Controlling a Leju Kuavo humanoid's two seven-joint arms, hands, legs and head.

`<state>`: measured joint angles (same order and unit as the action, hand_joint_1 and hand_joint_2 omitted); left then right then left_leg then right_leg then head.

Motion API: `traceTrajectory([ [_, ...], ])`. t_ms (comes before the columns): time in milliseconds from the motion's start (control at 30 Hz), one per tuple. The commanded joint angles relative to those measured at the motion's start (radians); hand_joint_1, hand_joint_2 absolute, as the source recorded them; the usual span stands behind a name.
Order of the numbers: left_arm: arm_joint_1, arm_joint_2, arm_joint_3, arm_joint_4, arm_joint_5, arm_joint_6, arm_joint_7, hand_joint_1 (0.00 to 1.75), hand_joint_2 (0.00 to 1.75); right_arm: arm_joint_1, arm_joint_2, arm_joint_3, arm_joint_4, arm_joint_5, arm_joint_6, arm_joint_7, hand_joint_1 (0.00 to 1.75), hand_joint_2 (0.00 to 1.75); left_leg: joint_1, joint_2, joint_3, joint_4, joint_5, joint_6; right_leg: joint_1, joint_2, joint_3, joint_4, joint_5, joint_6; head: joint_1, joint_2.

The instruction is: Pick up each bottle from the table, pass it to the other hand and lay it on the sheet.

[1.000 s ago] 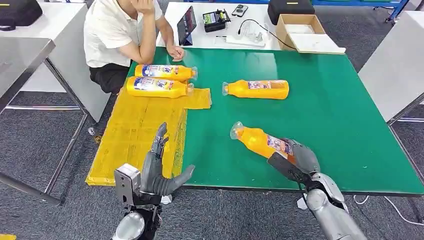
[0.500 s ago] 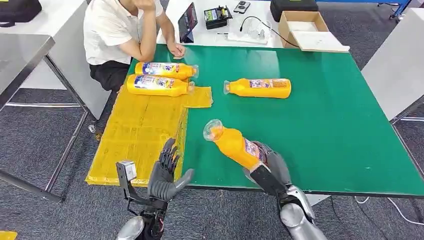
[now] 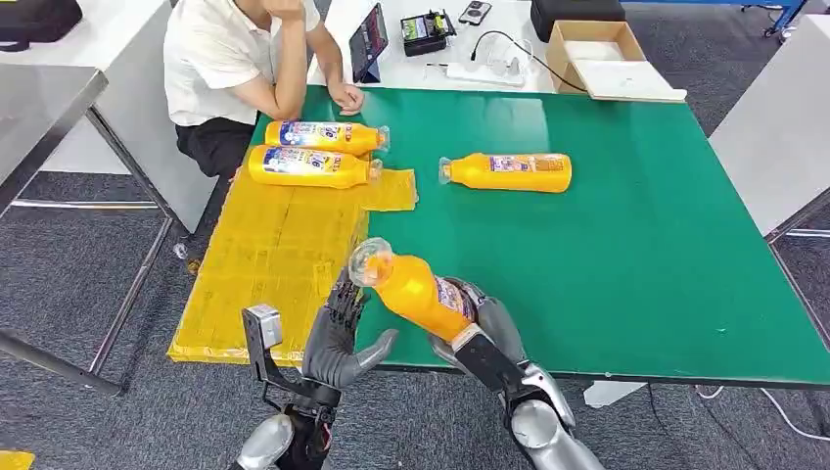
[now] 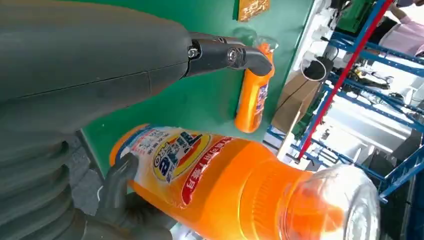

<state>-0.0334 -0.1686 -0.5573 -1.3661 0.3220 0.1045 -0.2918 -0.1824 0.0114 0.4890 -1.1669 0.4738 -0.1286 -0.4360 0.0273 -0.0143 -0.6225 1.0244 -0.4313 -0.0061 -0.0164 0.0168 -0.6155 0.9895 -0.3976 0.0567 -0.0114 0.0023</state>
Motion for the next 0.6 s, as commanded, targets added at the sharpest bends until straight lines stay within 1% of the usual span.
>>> traceTrajectory([
  [33,-0.054,0.057,-0.096,0.018,-0.110,-0.006,-0.077,0.00,1.75,-0.069,-0.004,0.099,0.025,-0.036,0.057,0.004,1.75,1.75,-0.001,0.002,0.002,-0.001,-0.001,0.002,0.000,0.000,0.002,0.000,0.000,-0.002,0.000,0.000],
  [167,-0.058,0.051,-0.110,0.012,-0.155,0.009,-0.087,0.00,1.75,-0.071,-0.020,0.135,0.052,-0.065,0.118,-0.031,1.75,1.75,0.000,0.002,0.002,-0.001,-0.001,0.001,0.000,0.000,0.001,0.000,0.000,-0.001,0.000,0.000],
  [233,-0.063,0.039,-0.098,0.036,-0.120,-0.012,-0.060,0.00,1.75,-0.072,-0.035,0.167,0.056,-0.063,0.150,-0.054,1.75,1.75,-0.001,0.001,0.005,-0.002,-0.001,0.002,0.000,-0.002,0.005,-0.001,-0.001,-0.002,0.000,0.000],
  [333,-0.066,0.027,-0.081,0.064,-0.041,-0.064,-0.045,0.00,1.75,-0.080,-0.037,0.189,0.041,-0.075,0.171,-0.078,1.75,1.75,-0.001,0.001,0.003,-0.001,0.000,0.002,0.000,-0.001,0.003,-0.001,0.000,-0.001,0.000,0.000],
  [400,-0.069,0.031,-0.090,0.068,-0.035,-0.084,-0.051,0.00,1.75,-0.090,-0.039,0.200,0.040,-0.074,0.182,-0.075,1.75,1.75,-0.001,0.002,0.006,-0.002,-0.001,0.003,0.000,-0.001,0.005,-0.002,-0.001,-0.003,0.000,0.000],
  [433,-0.069,0.033,-0.098,0.071,-0.024,-0.104,-0.052,0.00,1.75,-0.101,-0.039,0.206,0.043,-0.074,0.186,-0.070,1.75,1.75,-0.001,0.001,0.003,-0.001,0.000,0.002,0.000,-0.001,0.003,-0.001,0.000,-0.002,0.000,0.000],
  [600,-0.067,0.031,-0.101,0.072,-0.024,-0.104,-0.053,0.00,1.75,-0.111,-0.039,0.208,0.044,-0.073,0.189,-0.067,1.75,1.75,-0.001,0.002,0.004,-0.001,-0.001,0.002,0.000,-0.001,0.003,-0.001,-0.001,-0.002,0.000,0.000],
])
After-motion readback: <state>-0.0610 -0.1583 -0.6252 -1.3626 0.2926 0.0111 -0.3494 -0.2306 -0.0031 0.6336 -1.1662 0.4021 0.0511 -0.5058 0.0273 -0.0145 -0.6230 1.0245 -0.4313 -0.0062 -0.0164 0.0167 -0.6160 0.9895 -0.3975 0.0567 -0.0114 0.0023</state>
